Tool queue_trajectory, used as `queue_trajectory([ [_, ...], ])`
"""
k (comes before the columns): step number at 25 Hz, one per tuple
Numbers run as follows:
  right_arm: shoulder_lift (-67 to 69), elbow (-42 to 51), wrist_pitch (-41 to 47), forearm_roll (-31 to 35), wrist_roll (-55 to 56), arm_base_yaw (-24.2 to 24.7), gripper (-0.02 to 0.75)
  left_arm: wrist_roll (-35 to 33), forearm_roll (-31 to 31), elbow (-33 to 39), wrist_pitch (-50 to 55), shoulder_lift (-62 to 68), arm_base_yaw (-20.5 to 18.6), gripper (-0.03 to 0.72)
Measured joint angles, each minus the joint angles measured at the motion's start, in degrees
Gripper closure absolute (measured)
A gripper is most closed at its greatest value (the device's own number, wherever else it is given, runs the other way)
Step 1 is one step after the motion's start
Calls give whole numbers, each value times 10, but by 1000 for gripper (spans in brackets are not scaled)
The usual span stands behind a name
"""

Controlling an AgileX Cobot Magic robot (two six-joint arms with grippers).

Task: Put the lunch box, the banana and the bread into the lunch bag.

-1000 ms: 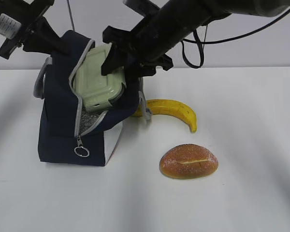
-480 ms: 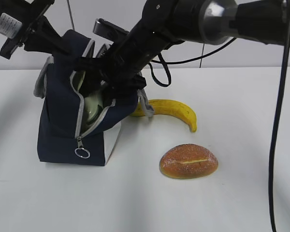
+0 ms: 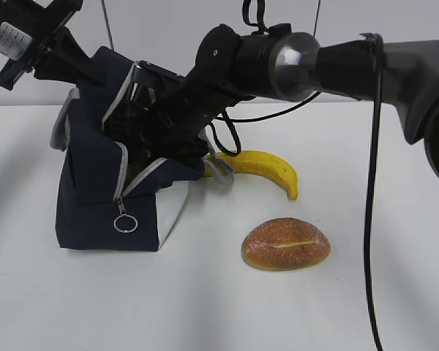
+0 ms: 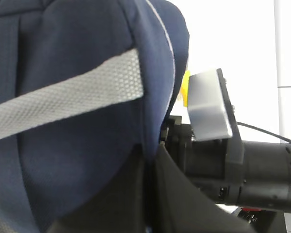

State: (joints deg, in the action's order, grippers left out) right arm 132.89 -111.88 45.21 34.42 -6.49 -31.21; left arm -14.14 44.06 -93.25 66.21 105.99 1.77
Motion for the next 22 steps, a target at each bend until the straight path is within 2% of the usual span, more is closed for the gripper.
queue_trajectory([
  [4,5,-6,-11,4,1,-2,281,0,-5,0,0,2,0,688],
  [6,5,-17,10,-9,1,-1,258,0,-5,0,0,3,0,688],
  [15,-29,-166,230,-137,-1,23,245,0,-3,0,0,7,0,688],
  [18,-33,-222,252,-171,-6,27,245,0,-4,0,0,7,0,688],
  [22,-55,-234,259,-202,-16,30,245,0,-6,0,3,7,0,688],
])
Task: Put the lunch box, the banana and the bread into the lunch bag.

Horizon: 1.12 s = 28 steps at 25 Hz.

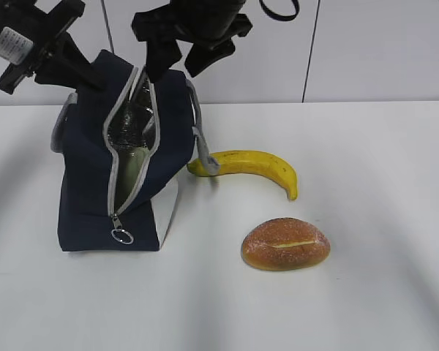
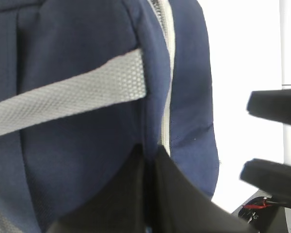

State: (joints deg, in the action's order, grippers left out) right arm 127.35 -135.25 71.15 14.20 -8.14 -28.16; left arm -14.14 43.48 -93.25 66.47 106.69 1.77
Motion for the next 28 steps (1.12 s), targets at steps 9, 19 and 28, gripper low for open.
queue_trajectory([
  [9,-77,136,4,-79,-86,53,244,0,-22,0,13,0,-4,688],
  [19,-64,216,-22,-122,-287,73,242,0,-40,-3,30,0,-11,688],
  [28,27,217,-84,-154,-355,73,241,-7,-45,-3,31,0,-11,688],
])
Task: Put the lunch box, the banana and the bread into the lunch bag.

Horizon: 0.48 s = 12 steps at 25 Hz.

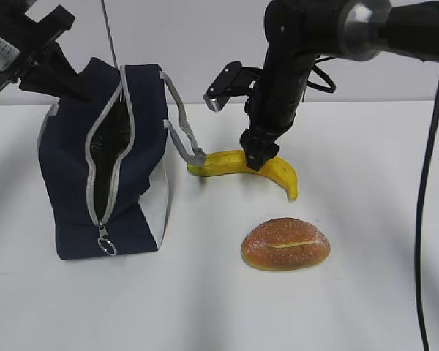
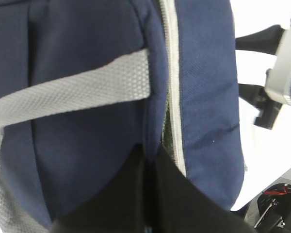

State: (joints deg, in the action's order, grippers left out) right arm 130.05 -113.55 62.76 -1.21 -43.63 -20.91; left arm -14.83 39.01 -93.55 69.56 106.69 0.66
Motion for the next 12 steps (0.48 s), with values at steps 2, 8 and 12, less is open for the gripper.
queue_trajectory([
  [2,15,0,-12,-13,-1,2,241,-2,0,0,0,0,0,688],
  [8,41,-12,-51,-19,-2,15,240,-8,-2,0,0,0,0,688],
  [12,63,-23,-63,-26,-2,21,240,-10,-3,0,0,0,0,688],
])
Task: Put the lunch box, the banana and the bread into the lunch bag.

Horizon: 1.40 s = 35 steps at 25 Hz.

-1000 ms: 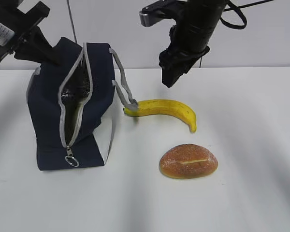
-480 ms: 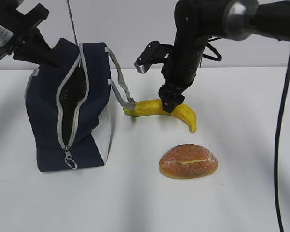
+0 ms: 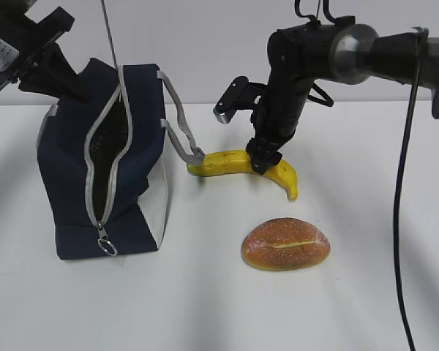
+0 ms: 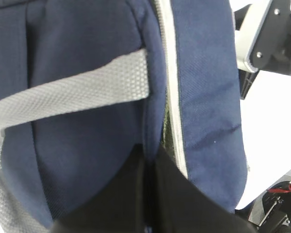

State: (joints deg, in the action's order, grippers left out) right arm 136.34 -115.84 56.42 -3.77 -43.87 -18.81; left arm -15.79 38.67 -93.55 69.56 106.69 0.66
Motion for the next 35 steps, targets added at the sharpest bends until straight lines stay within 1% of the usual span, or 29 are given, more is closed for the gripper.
queue_trajectory([
  [8,16,0,-21,-4,-2,2,253,0,0,0,0,0,0,688],
  [11,22,-1,-21,-4,-2,2,313,-1,0,0,0,0,0,688],
  [14,22,-1,-15,-4,-7,2,414,-1,0,0,0,0,0,688],
  [16,22,-3,-11,-2,-9,2,431,-1,0,0,0,0,0,688],
  [22,17,-7,21,-3,-9,3,435,-1,0,0,0,0,0,688],
  [26,-17,-8,48,-4,4,12,435,-1,0,0,0,0,0,688],
  [32,-115,-12,82,-13,76,45,435,-1,0,0,0,0,0,688],
  [34,-150,-12,96,1,105,47,435,-1,5,0,0,0,0,688],
  [35,-168,-12,102,21,115,47,435,-1,8,0,0,0,0,688],
])
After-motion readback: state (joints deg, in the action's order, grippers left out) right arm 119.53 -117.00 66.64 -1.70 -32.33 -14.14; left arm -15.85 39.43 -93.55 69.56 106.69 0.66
